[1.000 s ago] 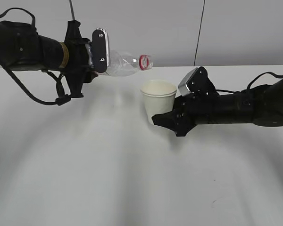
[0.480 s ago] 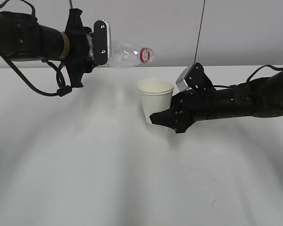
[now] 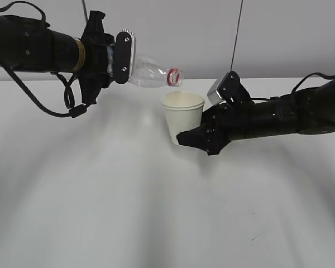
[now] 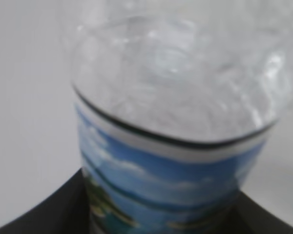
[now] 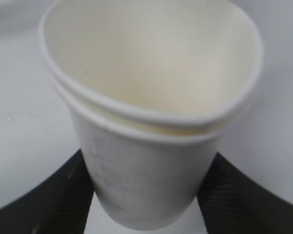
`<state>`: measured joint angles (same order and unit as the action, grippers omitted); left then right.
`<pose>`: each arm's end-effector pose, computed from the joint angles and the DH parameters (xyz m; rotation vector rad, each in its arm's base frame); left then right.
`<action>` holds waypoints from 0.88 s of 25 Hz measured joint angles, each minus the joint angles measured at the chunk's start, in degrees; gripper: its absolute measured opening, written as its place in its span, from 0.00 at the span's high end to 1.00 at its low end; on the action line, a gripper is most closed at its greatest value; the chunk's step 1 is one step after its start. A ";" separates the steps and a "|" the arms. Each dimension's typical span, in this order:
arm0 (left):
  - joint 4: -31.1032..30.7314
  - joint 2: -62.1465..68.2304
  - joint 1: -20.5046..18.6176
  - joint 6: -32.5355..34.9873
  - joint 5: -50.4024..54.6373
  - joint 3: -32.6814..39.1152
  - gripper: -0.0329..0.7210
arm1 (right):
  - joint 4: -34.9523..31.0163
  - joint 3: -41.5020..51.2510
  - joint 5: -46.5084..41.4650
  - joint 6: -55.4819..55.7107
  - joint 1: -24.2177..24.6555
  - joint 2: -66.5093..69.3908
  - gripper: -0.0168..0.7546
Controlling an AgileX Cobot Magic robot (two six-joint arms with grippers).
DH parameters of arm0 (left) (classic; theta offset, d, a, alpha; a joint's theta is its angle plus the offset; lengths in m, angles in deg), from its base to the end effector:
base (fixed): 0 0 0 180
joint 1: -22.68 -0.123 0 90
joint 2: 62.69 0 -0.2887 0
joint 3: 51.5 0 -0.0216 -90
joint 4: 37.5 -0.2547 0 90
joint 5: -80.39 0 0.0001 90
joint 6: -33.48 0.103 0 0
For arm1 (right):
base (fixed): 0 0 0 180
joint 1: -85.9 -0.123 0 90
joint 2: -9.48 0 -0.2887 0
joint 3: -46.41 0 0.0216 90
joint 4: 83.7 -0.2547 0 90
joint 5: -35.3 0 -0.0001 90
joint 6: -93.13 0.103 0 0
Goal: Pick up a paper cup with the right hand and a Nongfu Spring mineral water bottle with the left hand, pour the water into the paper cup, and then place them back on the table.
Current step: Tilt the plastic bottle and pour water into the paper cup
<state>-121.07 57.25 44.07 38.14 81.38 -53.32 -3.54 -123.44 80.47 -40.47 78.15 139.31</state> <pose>0.4380 -0.1695 0.2235 1.7480 1.2461 0.7226 0.4080 0.1281 0.1159 -1.0408 1.8422 0.6471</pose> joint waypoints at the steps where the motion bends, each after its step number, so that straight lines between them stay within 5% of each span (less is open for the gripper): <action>1: -0.53 0.00 0.06 0.00 0.34 0.00 0.47 | 0.51 0.00 0.00 0.24 0.00 0.00 0.39; 22: -6.94 0.00 0.15 0.12 2.30 0.00 0.49 | 10.36 -1.51 1.87 7.02 0.00 0.00 0.39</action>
<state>-128.01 57.25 44.22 38.27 83.68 -53.32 6.82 -124.95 82.35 -33.45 78.15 139.31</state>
